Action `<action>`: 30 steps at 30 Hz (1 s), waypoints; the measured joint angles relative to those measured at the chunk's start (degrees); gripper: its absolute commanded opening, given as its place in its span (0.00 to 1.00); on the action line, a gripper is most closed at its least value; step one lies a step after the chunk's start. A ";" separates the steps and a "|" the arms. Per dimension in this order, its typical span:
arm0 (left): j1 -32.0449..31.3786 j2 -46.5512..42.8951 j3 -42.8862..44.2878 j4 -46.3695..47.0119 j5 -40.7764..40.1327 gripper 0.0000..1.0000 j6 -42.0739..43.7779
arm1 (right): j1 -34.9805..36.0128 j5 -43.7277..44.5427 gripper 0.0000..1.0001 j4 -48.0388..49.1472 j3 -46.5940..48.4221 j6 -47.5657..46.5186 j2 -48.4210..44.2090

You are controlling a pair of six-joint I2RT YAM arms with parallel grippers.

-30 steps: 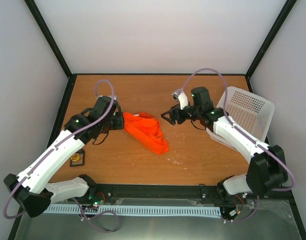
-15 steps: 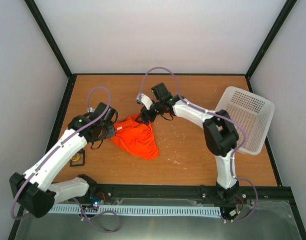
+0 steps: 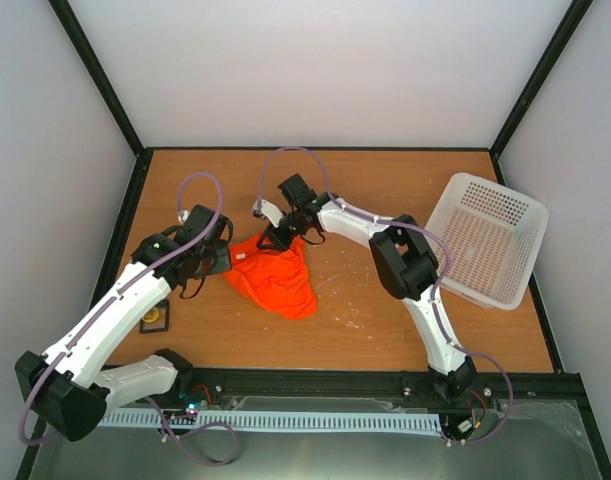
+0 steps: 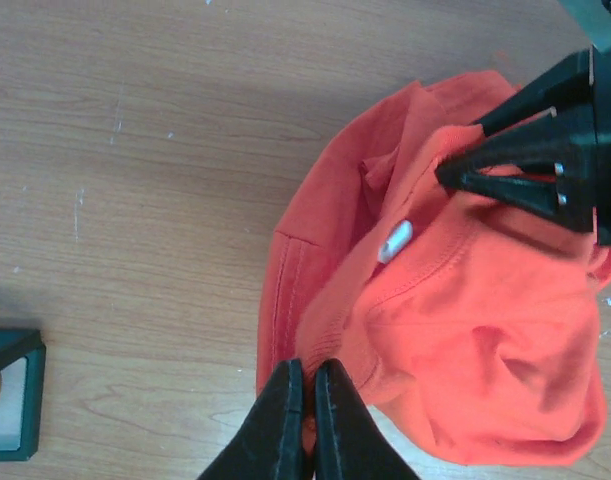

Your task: Pin the brooch onto the clothing

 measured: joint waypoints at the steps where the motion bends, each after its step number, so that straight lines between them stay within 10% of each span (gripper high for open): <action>1: 0.00 0.37 0.37 -0.15 -0.15 0.01 0.28 | 0.00 0.07 0.03 -0.44 0.61 0.50 0.31; 15: 0.02 6.91 37.31 0.57 -3.89 0.01 11.10 | -2.29 26.69 0.03 -19.23 10.86 5.70 -32.33; 25: -0.31 0.79 58.77 12.59 25.18 0.01 21.38 | 3.93 16.15 0.03 -8.66 3.80 12.52 -66.62; 30: -0.57 0.28 60.67 15.61 33.46 0.01 20.04 | 4.07 12.20 0.03 -0.87 2.32 19.21 -68.81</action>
